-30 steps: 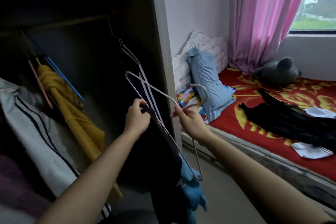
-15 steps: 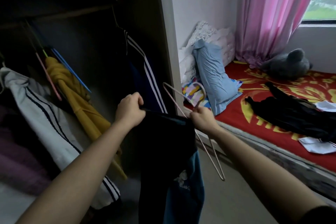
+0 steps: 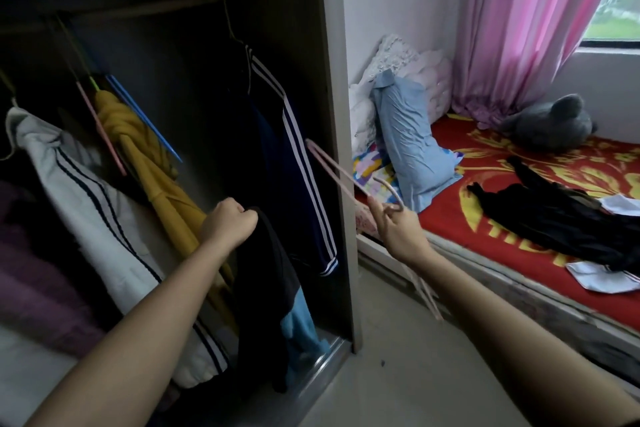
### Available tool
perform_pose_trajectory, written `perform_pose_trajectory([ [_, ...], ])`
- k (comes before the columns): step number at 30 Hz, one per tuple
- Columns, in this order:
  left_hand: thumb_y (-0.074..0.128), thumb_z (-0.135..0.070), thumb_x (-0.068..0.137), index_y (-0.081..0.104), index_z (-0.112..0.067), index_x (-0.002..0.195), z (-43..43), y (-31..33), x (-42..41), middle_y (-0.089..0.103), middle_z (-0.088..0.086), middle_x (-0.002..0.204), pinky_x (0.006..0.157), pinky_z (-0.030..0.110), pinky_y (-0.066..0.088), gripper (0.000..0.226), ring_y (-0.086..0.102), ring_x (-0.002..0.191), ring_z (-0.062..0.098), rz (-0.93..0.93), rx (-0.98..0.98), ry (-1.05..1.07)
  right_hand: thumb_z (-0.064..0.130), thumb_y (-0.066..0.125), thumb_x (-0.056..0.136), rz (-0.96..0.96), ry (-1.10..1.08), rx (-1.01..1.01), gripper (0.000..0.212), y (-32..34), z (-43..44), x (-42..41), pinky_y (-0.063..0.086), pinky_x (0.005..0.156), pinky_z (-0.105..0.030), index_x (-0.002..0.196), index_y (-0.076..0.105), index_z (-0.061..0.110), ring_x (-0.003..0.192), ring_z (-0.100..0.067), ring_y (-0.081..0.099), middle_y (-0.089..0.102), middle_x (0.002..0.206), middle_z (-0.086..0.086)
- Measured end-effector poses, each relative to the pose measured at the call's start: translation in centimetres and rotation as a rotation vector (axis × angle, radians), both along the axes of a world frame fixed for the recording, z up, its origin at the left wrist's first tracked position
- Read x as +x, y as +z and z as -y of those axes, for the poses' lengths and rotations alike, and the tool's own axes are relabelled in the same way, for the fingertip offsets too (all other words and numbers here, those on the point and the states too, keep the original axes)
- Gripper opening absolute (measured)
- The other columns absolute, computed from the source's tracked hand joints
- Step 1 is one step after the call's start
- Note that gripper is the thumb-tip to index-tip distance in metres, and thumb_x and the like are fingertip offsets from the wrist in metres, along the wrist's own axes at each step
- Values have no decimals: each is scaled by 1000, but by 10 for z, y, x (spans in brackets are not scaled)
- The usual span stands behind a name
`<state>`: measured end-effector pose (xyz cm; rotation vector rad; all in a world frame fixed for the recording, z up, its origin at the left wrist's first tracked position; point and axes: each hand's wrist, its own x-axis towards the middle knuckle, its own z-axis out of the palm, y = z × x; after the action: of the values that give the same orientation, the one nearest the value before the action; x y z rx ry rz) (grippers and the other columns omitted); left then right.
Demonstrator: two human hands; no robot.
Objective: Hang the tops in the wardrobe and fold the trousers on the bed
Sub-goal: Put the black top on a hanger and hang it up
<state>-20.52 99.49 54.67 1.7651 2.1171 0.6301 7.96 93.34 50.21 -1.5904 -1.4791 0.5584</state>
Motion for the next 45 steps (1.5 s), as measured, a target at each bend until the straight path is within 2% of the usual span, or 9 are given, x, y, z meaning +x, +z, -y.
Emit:
perform_pose_trajectory([
  [4,60,-26,88,58,-9,106,-1,6,1,59,6,104,76,32,42,25,57,98,29,-3,30,14,33,43,106,37,221,-83,35,-7,18,-16,42,75,-27,85,71,27,74,6,57,62,77,14],
  [7,63,-23,86,59,-8,103,-3,11,0,59,8,104,74,33,43,23,57,98,29,-28,30,17,30,41,106,200,352,-116,32,16,25,-16,48,93,-35,106,72,27,100,-10,62,69,104,5],
  [16,58,-18,94,52,-2,124,1,0,-1,59,17,126,76,35,43,34,58,113,36,96,52,251,28,41,107,261,463,-140,35,76,57,-8,37,65,-8,97,74,26,70,16,54,57,67,26],
  [22,60,-19,89,59,-12,97,16,-2,33,61,5,94,64,28,42,11,57,83,22,161,100,-29,32,41,106,159,454,-208,32,49,43,-41,48,66,-23,98,72,28,72,0,61,65,79,9],
  [27,66,-15,86,63,-14,92,29,13,52,62,4,88,59,27,44,7,58,78,18,344,122,-144,29,43,106,-23,407,-438,34,14,21,-57,33,38,-12,96,72,13,36,3,45,49,59,8],
  [30,68,-7,82,63,-20,89,32,23,44,65,5,93,68,27,47,16,62,87,19,453,138,-246,31,46,104,-116,346,-366,34,14,17,-62,34,41,-15,92,73,14,41,-1,47,52,50,10],
  [35,75,-11,77,56,-27,90,28,32,16,56,-6,76,61,15,39,28,54,68,6,209,362,-221,20,45,105,-610,346,-91,25,38,12,-62,31,38,-11,90,64,12,37,1,43,48,43,12],
  [41,77,-16,81,68,-24,89,37,54,30,60,-15,74,57,6,39,14,57,66,-2,133,452,-404,25,43,106,-439,374,-3,29,43,-2,-70,38,43,-9,93,67,16,46,4,53,55,49,19],
  [45,69,-2,85,69,-29,97,42,65,34,67,-17,91,72,6,49,30,62,82,-13,377,427,-488,26,45,105,-458,372,0,26,39,-6,-75,39,51,-10,94,67,17,53,3,53,57,58,15],
])
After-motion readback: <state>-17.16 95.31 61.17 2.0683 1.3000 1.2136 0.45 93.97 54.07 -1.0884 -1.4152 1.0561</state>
